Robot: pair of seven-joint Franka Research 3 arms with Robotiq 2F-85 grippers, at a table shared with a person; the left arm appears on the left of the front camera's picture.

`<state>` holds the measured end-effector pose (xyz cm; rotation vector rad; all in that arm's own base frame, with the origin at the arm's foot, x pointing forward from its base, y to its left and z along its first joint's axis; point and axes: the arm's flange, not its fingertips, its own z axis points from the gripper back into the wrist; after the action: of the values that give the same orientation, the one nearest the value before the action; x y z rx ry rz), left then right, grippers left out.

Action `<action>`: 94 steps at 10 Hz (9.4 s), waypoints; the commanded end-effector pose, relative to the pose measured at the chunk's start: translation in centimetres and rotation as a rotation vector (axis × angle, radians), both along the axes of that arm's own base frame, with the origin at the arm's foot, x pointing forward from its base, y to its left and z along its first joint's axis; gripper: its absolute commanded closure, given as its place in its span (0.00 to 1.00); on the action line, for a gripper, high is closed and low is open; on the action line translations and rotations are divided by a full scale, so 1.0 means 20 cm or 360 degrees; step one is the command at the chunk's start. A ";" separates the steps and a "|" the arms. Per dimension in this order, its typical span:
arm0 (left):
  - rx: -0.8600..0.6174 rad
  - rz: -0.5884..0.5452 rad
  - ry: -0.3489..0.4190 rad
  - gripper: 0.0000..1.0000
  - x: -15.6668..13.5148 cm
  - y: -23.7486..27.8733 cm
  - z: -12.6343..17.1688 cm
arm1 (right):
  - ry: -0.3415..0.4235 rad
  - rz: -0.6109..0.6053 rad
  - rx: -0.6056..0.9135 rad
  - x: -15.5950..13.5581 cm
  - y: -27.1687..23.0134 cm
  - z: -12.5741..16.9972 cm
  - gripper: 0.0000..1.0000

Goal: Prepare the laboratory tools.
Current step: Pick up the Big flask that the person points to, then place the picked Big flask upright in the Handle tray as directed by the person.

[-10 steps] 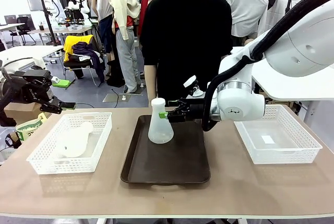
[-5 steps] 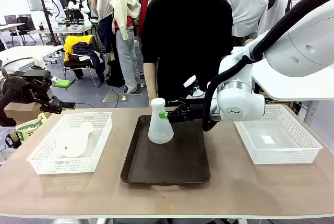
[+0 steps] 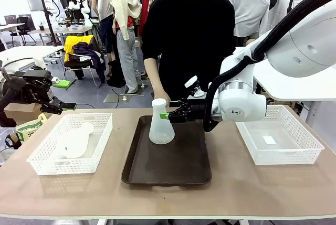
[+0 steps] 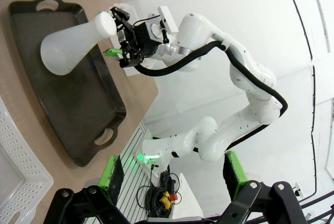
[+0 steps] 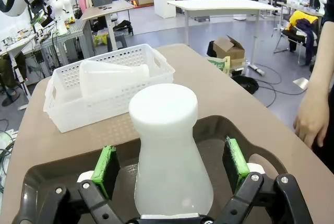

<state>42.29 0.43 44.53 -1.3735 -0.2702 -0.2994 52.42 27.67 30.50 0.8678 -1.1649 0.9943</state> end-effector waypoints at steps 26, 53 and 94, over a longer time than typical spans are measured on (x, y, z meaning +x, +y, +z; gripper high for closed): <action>0.0950 0.0109 -0.0774 0.00 0.11 0.02 0.54 | 0.0136 -0.0607 0.0194 -0.36 -1.12 0.15 0.00; 0.2106 0.0535 0.0189 0.00 0.86 -0.35 -0.56 | 0.0136 -0.0607 0.0194 -0.36 -1.12 0.15 0.00; 0.2010 0.0709 -0.0111 1.00 0.60 -0.27 0.06 | 0.0136 -0.0607 0.0194 -0.36 -1.12 0.15 0.00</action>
<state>54.10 -5.05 45.73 -0.0477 -0.3421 -0.0896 45.12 5.21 33.53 0.7462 -1.2804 0.5696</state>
